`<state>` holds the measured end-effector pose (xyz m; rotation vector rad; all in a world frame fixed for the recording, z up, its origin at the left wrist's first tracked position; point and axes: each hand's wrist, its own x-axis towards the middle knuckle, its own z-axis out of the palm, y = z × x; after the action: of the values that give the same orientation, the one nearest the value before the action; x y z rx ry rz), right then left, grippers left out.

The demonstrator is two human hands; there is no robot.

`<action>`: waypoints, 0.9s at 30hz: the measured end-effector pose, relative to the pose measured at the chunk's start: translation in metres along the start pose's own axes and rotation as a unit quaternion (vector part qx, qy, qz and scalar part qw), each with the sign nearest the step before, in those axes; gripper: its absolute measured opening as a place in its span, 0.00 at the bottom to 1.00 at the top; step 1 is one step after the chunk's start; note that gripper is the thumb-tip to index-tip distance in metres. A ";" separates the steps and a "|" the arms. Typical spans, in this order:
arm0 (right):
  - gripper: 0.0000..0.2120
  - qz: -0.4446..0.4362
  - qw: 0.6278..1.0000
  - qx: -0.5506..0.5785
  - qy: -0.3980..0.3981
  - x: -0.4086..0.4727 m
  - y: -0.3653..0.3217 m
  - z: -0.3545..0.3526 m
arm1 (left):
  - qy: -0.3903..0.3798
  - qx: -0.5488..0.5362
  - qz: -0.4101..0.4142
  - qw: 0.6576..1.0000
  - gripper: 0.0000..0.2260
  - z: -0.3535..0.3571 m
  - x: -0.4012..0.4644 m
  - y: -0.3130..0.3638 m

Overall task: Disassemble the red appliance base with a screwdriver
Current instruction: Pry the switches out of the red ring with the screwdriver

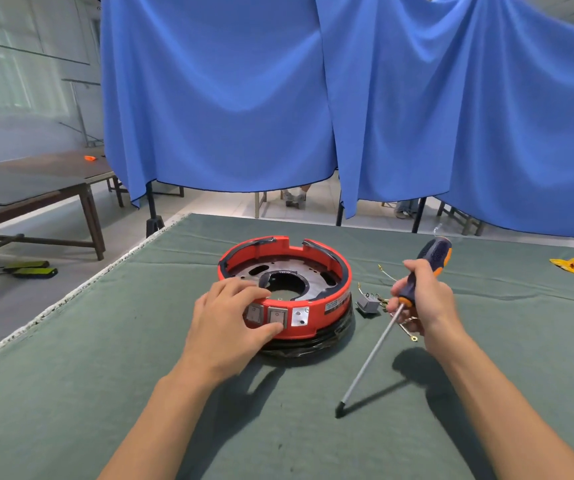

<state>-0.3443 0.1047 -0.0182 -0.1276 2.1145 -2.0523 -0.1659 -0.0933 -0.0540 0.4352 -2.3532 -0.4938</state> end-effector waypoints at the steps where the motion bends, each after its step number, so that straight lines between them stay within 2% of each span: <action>1: 0.21 -0.030 0.999 -0.024 0.016 -0.004 -0.001 0.001 | -0.002 0.000 -0.007 1.000 0.20 0.001 -0.001 0.000; 4: 0.21 -0.127 0.988 -0.062 0.069 -0.019 -0.010 0.003 | 0.017 0.014 -0.019 1.000 0.20 0.009 -0.005 0.008; 11: 0.20 -0.343 0.934 0.019 0.102 -0.062 -0.043 0.013 | 0.054 0.023 0.004 0.998 0.18 0.022 -0.012 0.023; 16: 0.24 -0.402 0.906 -0.027 0.128 -0.087 -0.061 0.036 | 0.051 0.009 0.003 0.999 0.17 0.022 -0.013 0.024; 22: 0.22 -0.499 0.851 -0.041 0.158 -0.098 -0.079 0.047 | 0.037 0.005 -0.005 0.999 0.20 0.020 -0.016 0.027; 27: 0.18 -0.523 0.837 -0.053 0.151 -0.102 -0.077 0.054 | 0.023 -0.005 -0.015 1.000 0.22 0.019 -0.018 0.029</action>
<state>-0.2392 0.0688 0.0657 -1.3292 2.6856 -2.5682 -0.1713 -0.0560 -0.0640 0.4720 -2.3014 -0.5048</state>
